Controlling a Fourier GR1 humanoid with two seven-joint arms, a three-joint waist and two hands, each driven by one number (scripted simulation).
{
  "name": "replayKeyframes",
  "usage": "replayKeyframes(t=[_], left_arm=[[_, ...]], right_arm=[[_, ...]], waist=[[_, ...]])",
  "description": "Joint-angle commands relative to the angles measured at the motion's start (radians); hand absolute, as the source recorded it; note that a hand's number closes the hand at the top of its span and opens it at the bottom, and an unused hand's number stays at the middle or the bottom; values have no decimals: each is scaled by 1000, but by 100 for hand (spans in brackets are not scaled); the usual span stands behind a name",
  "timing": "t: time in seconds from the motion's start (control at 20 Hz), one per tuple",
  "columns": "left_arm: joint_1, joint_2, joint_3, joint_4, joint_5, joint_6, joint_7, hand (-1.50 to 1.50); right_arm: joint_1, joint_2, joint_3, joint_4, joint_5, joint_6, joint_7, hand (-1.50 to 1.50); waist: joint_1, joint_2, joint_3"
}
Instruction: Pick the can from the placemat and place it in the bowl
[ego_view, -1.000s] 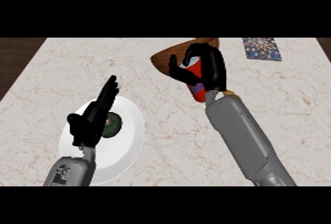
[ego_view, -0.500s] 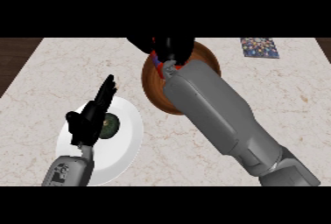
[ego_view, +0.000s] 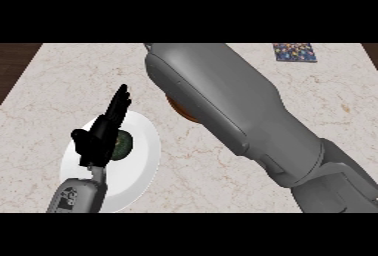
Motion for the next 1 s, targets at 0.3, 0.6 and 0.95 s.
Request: replayKeyframes(t=[0.3, 0.6, 0.95], left_arm=[[3, 5, 9, -47, -9, 14, 34, 0], [63, 12, 19, -66, 9, -5, -2, 0], [64, 16, 27, -89, 7, -5, 31, 0]], right_arm=[[-57, -6, -16, 244, 86, 148, 111, 150], [61, -100, -59, 287, 83, 111, 2, 150], [233, -126, -66, 249, 130, 47, -52, 150]], waist=[[-28, 4, 2], [-32, 5, 3], [-40, 1, 4]])
